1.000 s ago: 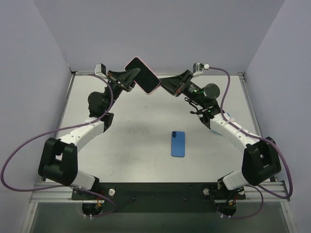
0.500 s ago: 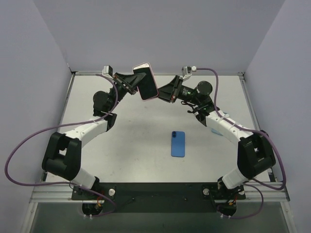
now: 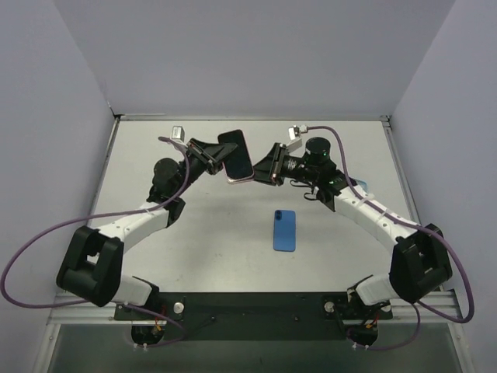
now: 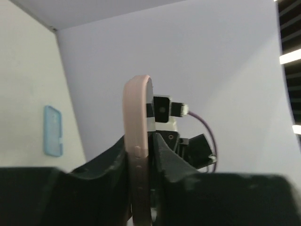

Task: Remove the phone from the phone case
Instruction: Remove the phone case from the phone.

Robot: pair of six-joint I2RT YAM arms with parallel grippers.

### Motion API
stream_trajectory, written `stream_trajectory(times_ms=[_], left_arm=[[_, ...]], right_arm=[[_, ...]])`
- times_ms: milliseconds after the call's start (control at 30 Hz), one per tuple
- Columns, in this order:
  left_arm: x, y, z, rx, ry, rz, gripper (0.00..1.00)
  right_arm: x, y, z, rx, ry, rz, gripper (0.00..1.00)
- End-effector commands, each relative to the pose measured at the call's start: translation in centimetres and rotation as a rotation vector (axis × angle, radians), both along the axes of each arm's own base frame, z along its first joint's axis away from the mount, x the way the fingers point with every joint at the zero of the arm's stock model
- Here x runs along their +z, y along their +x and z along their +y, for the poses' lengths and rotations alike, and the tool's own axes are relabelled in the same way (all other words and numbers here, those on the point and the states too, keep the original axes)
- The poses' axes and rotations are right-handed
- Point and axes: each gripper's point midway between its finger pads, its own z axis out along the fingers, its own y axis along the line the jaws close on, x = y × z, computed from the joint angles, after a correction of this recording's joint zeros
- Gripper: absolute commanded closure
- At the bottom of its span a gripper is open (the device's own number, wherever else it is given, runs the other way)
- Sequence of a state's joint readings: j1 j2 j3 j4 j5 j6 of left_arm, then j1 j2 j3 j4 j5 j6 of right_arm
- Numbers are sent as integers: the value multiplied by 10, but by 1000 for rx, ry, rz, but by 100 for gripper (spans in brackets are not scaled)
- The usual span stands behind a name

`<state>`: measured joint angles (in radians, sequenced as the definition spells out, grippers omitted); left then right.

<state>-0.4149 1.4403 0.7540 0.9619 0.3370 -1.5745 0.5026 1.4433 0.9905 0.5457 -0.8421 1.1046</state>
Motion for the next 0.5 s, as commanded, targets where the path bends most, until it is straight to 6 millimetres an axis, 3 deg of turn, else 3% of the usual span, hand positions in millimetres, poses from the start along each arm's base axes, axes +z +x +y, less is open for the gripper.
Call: stream_trajectory(times_ms=[0, 67, 133, 200, 233, 300, 333, 367, 467], left_arm=[[-31, -82, -43, -273, 286, -99, 62], [-64, -83, -40, -270, 366, -38, 49], [-81, -83, -33, -252, 410, -16, 29], [-91, -79, -22, -235, 475, 9, 22], [-105, -70, -7, -206, 549, 39, 16], [-94, -63, 5, -180, 594, 12, 13], [-103, -62, 13, -178, 648, 34, 10], [-97, -59, 16, -169, 663, 22, 9], [-105, -62, 20, -169, 700, 39, 8]], right_arm=[[-44, 20, -29, -229, -251, -1, 100], [-45, 18, -37, -253, -300, -26, 100], [-53, 15, -42, -266, -382, -57, 100], [-63, 10, -46, -267, -462, -69, 100], [-63, 8, -42, -262, -506, -113, 100], [-75, 1, -41, -246, -584, -120, 100], [-81, 1, -42, -241, -624, -136, 100], [-86, -2, -38, -238, -644, -141, 100], [-102, -6, -31, -224, -701, -152, 100]])
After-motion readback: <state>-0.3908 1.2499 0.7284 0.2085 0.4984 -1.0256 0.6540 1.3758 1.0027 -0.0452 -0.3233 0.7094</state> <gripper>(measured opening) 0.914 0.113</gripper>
